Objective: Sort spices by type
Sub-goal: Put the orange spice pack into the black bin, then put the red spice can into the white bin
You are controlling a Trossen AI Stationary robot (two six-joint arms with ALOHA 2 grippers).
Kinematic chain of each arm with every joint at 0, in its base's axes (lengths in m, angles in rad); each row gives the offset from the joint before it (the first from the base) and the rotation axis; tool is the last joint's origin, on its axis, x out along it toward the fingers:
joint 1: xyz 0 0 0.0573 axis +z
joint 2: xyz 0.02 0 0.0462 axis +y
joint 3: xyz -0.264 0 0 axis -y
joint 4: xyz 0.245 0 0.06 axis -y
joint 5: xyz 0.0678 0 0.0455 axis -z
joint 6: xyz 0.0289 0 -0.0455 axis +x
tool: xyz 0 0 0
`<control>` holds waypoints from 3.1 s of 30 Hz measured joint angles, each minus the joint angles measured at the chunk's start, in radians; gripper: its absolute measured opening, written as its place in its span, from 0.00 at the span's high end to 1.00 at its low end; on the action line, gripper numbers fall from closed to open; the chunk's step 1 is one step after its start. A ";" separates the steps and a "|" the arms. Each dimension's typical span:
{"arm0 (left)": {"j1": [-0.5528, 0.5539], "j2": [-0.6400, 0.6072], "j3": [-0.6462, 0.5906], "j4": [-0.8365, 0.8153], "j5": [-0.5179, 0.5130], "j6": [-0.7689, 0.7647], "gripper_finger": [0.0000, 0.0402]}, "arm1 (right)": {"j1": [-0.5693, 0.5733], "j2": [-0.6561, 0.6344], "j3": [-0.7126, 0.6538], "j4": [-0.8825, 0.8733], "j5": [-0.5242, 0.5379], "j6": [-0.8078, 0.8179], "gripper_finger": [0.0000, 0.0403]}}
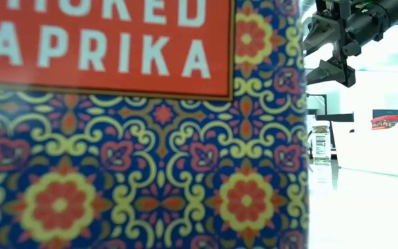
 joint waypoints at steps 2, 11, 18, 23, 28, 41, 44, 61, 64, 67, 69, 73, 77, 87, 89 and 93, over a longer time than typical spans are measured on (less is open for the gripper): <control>0.000 0.000 0.000 0.001 0.002 -0.001 1.00 | 0.000 0.000 0.000 0.000 0.000 0.000 0.23; 0.000 -0.003 0.000 0.001 0.010 -0.047 1.00 | 0.000 0.000 0.000 0.000 0.000 0.000 0.23; 0.000 -0.003 0.000 0.002 0.036 -0.082 1.00 | 0.000 0.000 0.000 0.000 0.000 0.000 0.23; 0.000 -0.003 0.031 0.000 0.036 -0.093 1.00 | 0.000 0.000 0.000 0.000 0.000 -0.001 0.23; 0.000 -0.003 0.050 -0.011 0.010 -0.090 0.98 | 0.000 0.000 0.000 0.000 0.000 -0.002 0.23; 0.000 -0.002 0.050 -0.031 0.009 -0.117 0.88 | 0.000 0.000 0.000 -0.003 0.000 -0.010 0.23; 0.000 -0.002 0.050 -0.033 0.008 -0.120 0.84 | 0.000 0.000 0.000 -0.004 0.000 -0.011 0.23; 0.000 -0.003 0.170 -0.087 -0.055 -0.110 0.76 | 0.000 0.000 0.000 -0.004 0.000 -0.029 0.23; 0.000 -0.003 0.212 -0.091 -0.073 -0.118 0.76 | 0.000 0.000 0.000 -0.005 0.000 -0.029 0.23; 0.000 -0.003 0.260 -0.091 -0.097 -0.120 0.76 | 0.000 0.000 0.000 -0.004 0.000 -0.029 0.23; 0.000 -0.003 0.297 -0.088 -0.115 -0.128 0.76 | 0.000 0.000 0.000 -0.005 0.000 -0.029 0.23; 0.000 -0.003 0.369 -0.061 -0.149 -0.162 0.76 | 0.000 0.000 0.000 -0.024 0.000 -0.058 0.23; -0.010 -0.003 0.410 0.022 -0.165 -0.165 0.76 | -0.002 0.000 0.000 -0.042 0.000 -0.148 0.23; -0.090 0.040 0.411 0.084 -0.181 -0.036 0.76 | 0.034 0.000 0.000 0.001 0.000 -0.377 0.23; -0.110 0.056 0.411 0.074 -0.181 -0.028 0.76 | 0.048 0.000 0.000 0.033 0.000 -0.402 0.23; -0.166 0.100 0.411 0.117 -0.226 0.085 0.76 | 0.085 0.000 0.000 0.094 0.006 -0.402 0.23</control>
